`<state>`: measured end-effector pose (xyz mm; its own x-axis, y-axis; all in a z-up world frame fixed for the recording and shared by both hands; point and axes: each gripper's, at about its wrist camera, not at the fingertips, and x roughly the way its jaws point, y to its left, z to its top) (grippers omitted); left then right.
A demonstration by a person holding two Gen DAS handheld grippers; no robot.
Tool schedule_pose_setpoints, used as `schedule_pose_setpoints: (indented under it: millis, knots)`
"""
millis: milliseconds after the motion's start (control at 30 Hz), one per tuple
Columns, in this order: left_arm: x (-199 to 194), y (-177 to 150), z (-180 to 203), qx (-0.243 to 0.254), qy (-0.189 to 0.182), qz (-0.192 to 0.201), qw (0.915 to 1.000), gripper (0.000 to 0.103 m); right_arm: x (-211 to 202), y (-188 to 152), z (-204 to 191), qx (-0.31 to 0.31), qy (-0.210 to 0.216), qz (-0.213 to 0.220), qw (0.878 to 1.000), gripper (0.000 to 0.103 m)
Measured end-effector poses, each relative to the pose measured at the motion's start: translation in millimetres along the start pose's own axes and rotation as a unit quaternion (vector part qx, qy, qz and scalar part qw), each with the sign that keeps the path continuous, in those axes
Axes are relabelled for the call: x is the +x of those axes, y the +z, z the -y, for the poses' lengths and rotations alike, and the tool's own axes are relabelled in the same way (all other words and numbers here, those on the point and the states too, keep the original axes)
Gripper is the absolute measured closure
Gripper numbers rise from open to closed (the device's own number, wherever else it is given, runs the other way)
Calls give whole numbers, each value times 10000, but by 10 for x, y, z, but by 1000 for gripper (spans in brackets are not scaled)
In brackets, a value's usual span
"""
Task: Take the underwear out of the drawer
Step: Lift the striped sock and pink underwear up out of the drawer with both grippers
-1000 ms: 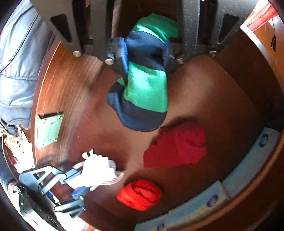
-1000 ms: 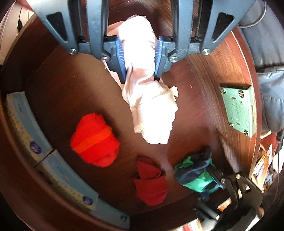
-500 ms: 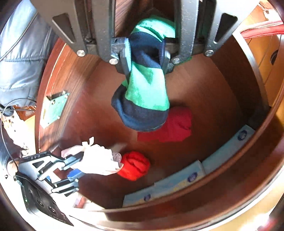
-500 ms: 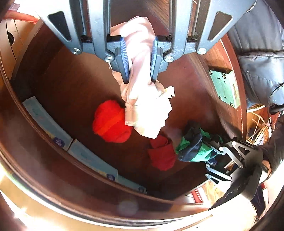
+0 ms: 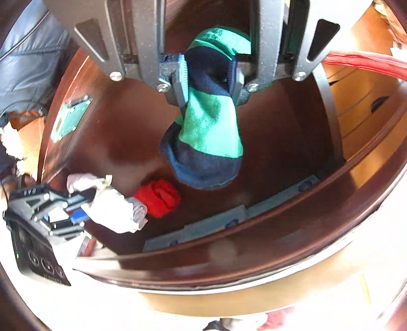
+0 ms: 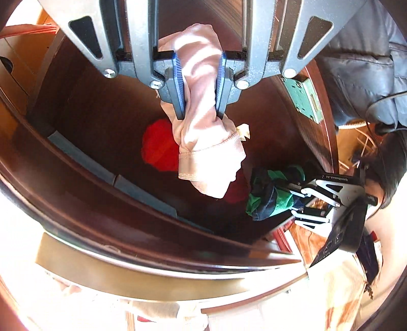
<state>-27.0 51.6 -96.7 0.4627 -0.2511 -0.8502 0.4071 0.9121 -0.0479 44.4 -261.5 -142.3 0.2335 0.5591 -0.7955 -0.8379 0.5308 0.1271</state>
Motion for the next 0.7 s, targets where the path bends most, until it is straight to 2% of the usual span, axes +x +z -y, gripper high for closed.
schedule_pose_setpoints:
  millis: [100, 200, 533, 700]
  knots:
    - [-65, -9, 15, -55, 129, 164, 9998, 81, -127, -8, -30, 11, -38, 127, 9999, 79]
    - [134, 116, 24, -143, 155, 287, 9994, 81, -245, -31, 11, 46, -28, 281, 9996, 79]
    - [59, 159, 36, -518, 315, 800, 9950, 81, -448, -133, -63, -61, -220, 686, 9974, 79]
    - [71, 166, 48, -650, 486, 972, 9919, 81, -578, -224, -30, 4, -141, 916, 9957, 79]
